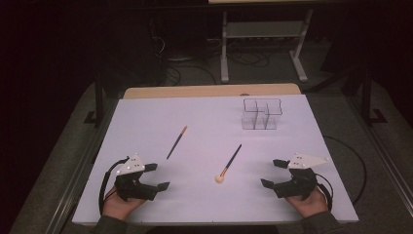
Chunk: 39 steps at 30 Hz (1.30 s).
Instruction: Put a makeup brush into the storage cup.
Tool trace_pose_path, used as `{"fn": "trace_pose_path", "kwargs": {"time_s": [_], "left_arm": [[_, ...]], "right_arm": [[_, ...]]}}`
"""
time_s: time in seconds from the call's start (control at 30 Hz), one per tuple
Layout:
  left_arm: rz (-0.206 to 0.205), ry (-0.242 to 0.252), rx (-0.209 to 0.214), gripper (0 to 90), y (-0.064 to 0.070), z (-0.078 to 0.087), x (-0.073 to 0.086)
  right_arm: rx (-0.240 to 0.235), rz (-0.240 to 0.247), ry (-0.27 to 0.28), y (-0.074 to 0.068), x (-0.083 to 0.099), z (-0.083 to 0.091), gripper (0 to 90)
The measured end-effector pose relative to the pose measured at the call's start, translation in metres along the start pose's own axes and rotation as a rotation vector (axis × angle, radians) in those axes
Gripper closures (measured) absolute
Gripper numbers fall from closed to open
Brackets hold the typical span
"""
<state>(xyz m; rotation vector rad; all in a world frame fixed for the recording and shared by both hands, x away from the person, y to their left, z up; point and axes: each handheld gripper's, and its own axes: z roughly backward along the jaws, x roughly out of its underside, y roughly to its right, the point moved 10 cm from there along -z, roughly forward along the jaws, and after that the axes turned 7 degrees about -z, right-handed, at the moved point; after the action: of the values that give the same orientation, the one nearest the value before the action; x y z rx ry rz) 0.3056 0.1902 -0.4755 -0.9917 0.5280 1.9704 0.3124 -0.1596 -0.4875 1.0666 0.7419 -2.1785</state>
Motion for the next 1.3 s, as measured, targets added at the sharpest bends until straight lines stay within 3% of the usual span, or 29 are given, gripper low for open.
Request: {"fn": "trace_pose_path", "kwargs": {"time_s": [0.57,0.77,0.93,1.3], "left_arm": [[0.006,0.005,-0.007,20.9,-0.003,0.003,-0.001],[-0.008,0.011,-0.016,21.2,-0.003,0.006,-0.004],[0.016,0.018,-0.004,21.7,-0.003,0.007,-0.006],[0.013,0.003,0.000,23.9,-0.003,0.008,-0.010]], "right_arm": [[-0.001,-0.005,-0.006,0.002,-0.001,-0.004,14.0],[0.005,0.003,-0.015,0.000,0.001,-0.004,14.0],[0.010,0.012,-0.022,0.000,0.001,-0.003,14.0],[0.022,0.029,-0.024,-0.001,0.000,-0.001,14.1]]}}
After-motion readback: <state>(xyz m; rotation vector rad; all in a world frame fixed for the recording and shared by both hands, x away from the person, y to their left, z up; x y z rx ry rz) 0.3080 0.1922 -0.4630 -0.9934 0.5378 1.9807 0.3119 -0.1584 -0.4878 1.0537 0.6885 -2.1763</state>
